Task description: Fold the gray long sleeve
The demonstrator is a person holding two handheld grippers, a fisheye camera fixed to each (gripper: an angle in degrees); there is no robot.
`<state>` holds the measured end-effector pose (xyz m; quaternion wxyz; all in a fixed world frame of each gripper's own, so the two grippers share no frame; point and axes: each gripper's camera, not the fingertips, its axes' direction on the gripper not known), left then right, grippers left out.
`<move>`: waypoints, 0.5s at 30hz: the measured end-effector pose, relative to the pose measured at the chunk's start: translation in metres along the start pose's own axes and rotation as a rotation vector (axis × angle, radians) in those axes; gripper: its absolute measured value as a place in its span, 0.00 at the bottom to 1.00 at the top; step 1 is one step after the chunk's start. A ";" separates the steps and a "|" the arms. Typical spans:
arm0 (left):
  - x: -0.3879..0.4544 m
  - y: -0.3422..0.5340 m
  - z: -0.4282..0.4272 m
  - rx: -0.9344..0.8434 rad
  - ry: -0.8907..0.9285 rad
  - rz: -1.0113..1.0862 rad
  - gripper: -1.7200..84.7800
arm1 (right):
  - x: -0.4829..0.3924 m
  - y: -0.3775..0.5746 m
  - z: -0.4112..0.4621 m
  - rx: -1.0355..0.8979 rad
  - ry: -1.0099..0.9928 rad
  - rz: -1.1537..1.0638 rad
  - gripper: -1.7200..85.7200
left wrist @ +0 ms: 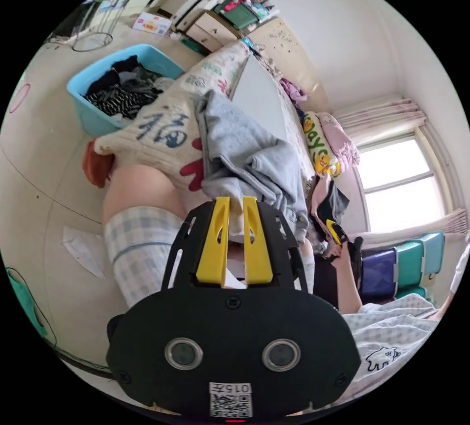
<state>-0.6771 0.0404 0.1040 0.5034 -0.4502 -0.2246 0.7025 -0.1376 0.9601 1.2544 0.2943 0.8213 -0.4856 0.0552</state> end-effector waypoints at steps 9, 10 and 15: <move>0.021 -0.006 0.008 0.079 0.051 0.010 0.10 | -0.230 0.080 0.160 -0.301 0.079 -0.946 0.21; 0.025 -0.003 0.021 0.084 0.075 0.006 0.11 | -0.246 0.100 0.191 -0.364 0.100 -1.027 0.21; 0.031 0.001 0.072 -0.004 0.193 -0.043 0.11 | -0.257 0.153 0.267 -0.496 0.351 -1.267 0.07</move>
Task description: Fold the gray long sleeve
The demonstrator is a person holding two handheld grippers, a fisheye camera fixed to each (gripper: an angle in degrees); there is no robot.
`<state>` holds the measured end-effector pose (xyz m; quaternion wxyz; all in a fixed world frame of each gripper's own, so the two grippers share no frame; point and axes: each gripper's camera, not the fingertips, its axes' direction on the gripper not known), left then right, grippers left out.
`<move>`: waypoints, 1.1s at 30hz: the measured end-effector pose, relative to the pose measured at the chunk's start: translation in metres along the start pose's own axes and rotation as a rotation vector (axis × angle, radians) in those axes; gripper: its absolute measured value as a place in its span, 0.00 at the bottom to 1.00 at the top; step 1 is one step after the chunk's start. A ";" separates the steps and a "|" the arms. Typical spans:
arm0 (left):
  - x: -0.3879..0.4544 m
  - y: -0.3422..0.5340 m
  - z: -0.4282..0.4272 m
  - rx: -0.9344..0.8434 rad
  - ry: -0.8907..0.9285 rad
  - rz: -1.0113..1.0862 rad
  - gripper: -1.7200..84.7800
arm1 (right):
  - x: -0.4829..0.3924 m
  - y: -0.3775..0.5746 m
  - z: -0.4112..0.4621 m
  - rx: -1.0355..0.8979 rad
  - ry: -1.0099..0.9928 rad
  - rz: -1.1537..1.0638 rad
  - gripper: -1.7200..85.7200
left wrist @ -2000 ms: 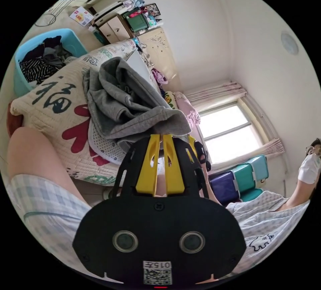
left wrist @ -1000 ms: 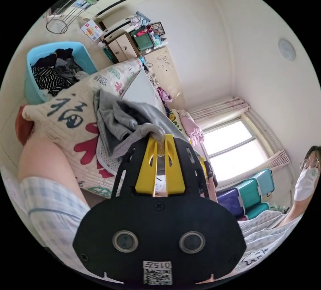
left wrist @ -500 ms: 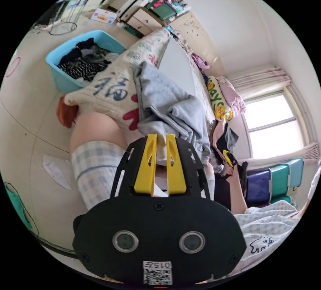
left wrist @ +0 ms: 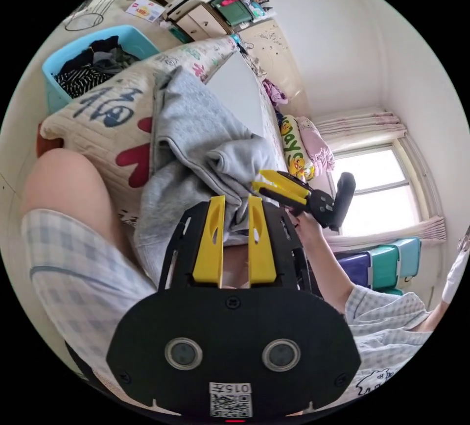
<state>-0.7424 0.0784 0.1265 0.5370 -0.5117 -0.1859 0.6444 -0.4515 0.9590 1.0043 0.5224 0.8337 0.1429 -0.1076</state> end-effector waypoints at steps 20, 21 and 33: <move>0.008 -0.018 0.081 -0.066 -0.061 0.037 0.09 | -0.042 0.089 -0.003 0.225 -0.125 0.163 0.20; 0.006 -0.018 0.081 -0.060 -0.052 0.023 0.09 | -0.048 0.078 0.003 0.211 -0.120 0.136 0.18; -0.009 -0.028 0.071 -0.048 0.060 -0.019 0.03 | 0.074 0.181 -0.021 0.235 -0.020 0.638 0.03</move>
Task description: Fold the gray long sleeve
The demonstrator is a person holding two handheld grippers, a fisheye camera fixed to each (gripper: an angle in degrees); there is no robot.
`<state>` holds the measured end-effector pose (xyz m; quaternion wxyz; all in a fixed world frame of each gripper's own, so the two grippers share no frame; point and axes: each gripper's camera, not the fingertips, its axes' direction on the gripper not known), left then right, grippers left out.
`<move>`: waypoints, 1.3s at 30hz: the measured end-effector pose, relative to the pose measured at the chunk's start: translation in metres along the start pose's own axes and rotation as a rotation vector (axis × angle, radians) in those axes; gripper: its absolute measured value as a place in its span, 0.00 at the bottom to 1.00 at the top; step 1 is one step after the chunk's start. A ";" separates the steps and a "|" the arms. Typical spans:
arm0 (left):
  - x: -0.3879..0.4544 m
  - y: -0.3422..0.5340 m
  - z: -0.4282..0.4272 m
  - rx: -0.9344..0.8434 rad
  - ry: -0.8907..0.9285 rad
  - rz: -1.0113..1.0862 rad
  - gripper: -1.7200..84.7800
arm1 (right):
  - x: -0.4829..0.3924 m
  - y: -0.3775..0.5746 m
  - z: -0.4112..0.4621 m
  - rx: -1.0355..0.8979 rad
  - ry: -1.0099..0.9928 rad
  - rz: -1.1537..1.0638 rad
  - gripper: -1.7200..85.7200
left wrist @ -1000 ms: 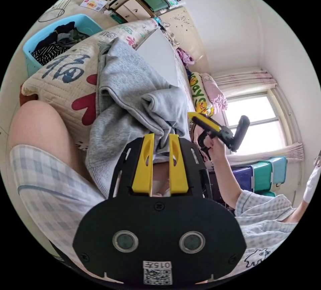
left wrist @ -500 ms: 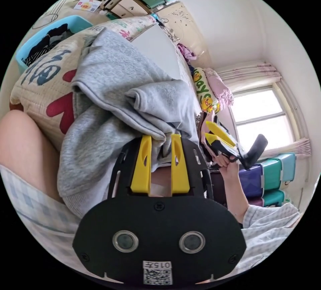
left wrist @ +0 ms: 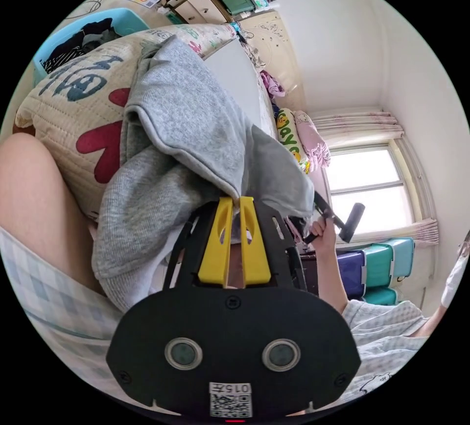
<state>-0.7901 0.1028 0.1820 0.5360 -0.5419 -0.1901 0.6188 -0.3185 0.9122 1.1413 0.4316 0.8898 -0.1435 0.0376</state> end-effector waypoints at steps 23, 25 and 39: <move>-0.006 -0.074 -0.008 -0.092 -0.026 0.029 0.06 | -0.050 0.090 0.096 -0.356 0.162 -0.677 0.08; -0.003 -0.085 -0.001 -0.169 -0.032 0.058 0.03 | -0.042 0.082 0.086 -0.337 0.132 -0.640 0.05; 0.175 -0.372 0.028 0.096 0.120 0.359 0.03 | 0.130 -0.272 0.004 0.015 0.142 -0.189 0.04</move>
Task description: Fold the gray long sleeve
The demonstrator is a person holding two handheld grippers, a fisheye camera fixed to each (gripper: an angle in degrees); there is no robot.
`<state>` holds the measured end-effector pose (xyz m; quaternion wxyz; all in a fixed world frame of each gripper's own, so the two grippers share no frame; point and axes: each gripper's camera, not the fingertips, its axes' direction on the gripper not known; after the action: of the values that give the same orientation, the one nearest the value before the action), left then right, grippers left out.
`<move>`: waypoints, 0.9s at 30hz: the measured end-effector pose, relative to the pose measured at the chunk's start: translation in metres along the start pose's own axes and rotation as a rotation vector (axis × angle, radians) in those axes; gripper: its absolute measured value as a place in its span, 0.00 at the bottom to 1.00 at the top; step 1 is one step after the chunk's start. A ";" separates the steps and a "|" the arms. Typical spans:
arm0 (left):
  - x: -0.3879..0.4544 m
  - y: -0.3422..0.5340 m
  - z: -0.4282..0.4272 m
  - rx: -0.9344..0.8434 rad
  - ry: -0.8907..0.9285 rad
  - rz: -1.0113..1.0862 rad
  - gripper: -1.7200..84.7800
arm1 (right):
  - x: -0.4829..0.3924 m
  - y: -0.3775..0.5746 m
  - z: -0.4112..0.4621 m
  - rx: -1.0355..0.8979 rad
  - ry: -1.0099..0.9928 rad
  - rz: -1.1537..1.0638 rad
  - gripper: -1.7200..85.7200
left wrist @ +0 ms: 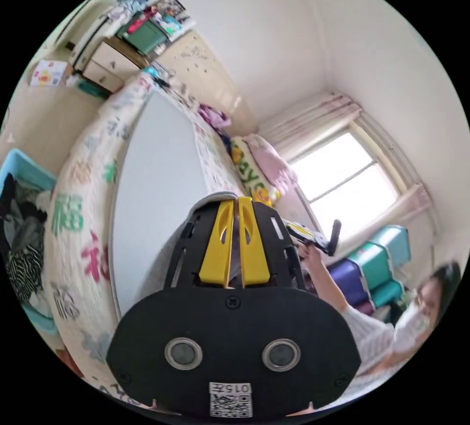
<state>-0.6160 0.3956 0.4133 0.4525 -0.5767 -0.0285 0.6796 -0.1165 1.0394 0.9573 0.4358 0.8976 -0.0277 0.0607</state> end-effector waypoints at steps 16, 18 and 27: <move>-0.001 0.162 0.027 -0.295 -0.136 0.150 0.11 | 0.040 0.131 0.099 -0.214 -0.264 0.243 0.14; 0.009 0.201 0.020 -0.286 -0.138 0.135 0.11 | 0.033 0.170 0.097 -0.247 -0.222 0.303 0.15; 0.122 0.240 0.077 -0.330 -0.213 0.474 0.18 | 0.041 0.154 0.097 -0.277 -0.390 0.429 0.07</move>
<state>-0.8089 0.3701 0.2115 0.1762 -0.5586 -0.0503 0.8089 -0.0835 0.8683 1.0230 0.5175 0.7981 -0.3074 -0.0262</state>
